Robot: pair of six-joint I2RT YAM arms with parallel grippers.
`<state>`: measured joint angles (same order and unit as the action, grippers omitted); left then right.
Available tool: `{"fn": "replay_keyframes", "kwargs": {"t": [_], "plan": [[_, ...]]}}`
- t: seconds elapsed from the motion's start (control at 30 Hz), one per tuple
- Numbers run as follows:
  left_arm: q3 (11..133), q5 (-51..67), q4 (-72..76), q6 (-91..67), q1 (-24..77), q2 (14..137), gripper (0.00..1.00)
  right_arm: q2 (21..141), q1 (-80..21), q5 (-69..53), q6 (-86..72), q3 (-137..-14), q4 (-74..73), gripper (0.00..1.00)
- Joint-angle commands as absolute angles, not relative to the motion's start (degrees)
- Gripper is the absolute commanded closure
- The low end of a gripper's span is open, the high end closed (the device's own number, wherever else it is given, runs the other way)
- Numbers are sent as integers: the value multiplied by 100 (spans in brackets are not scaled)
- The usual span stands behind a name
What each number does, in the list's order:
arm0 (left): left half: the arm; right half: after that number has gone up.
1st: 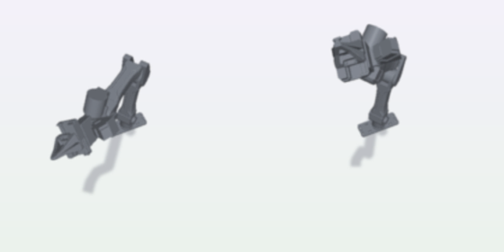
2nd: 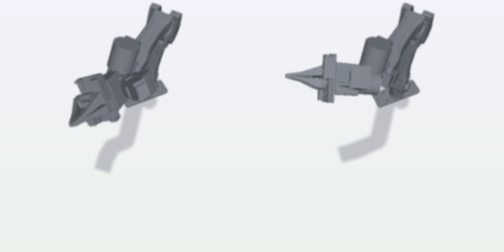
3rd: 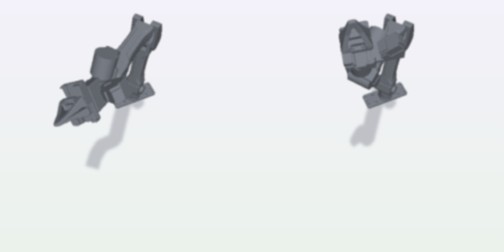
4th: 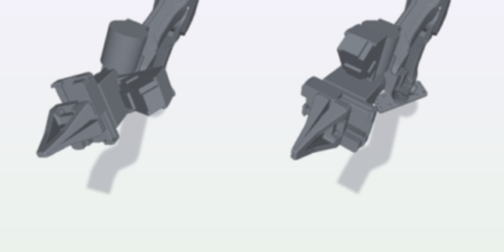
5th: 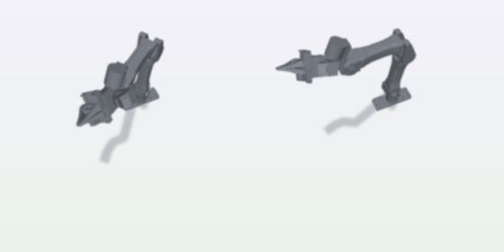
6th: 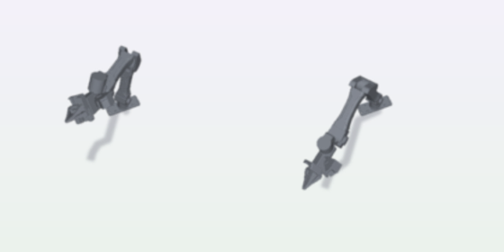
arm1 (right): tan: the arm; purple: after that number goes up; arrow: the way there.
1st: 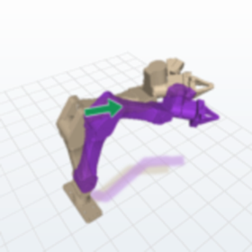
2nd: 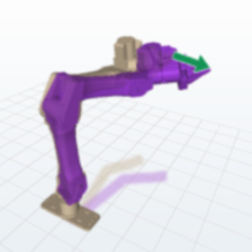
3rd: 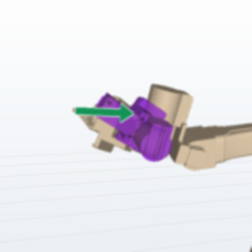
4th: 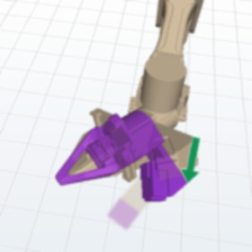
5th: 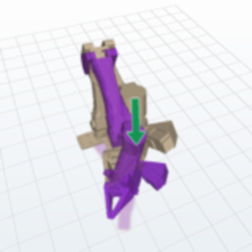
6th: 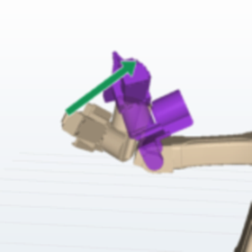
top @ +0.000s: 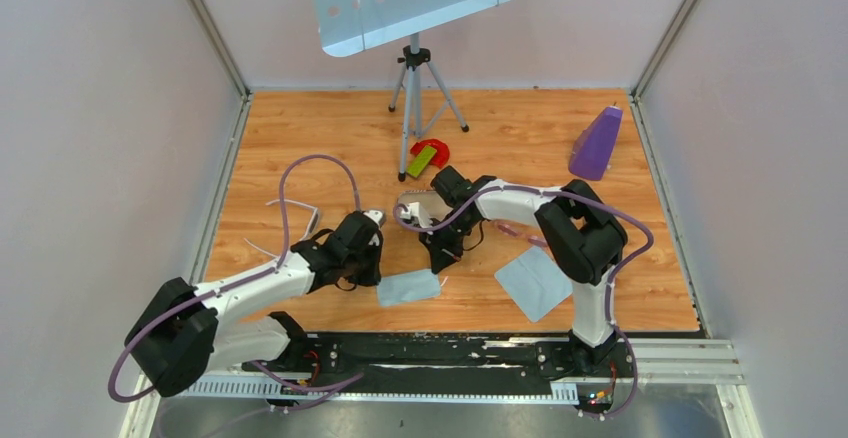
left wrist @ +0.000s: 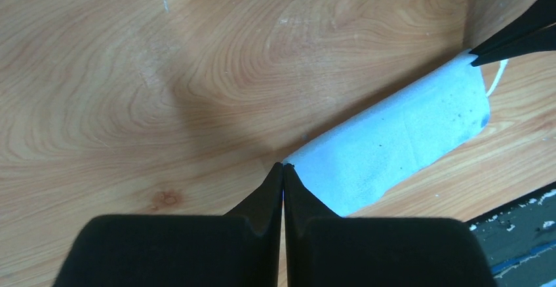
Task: Organize the sunglasses
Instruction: Pick up the glasses cleaning cloth from the center of the board.
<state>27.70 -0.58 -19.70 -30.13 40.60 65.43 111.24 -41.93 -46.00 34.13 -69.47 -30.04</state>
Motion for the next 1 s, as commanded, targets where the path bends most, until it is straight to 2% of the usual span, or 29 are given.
{"fn": "replay_keyframes", "kwargs": {"t": [0.0, 0.27, 0.97], "plan": [[2724, 106, -1776, -2869, 4028, 6277, 100, 10859, -4123, -4701, 3238, -6942, -3189, 100], [3075, -172, -1712, -2574, 4025, 5924, 100, 10438, -4072, -4514, 2967, -6982, -3341, 100], [5151, -421, -1617, -1820, 4025, 7952, 100, 10070, -3098, -4099, 3019, -7766, -4011, 100]]}}
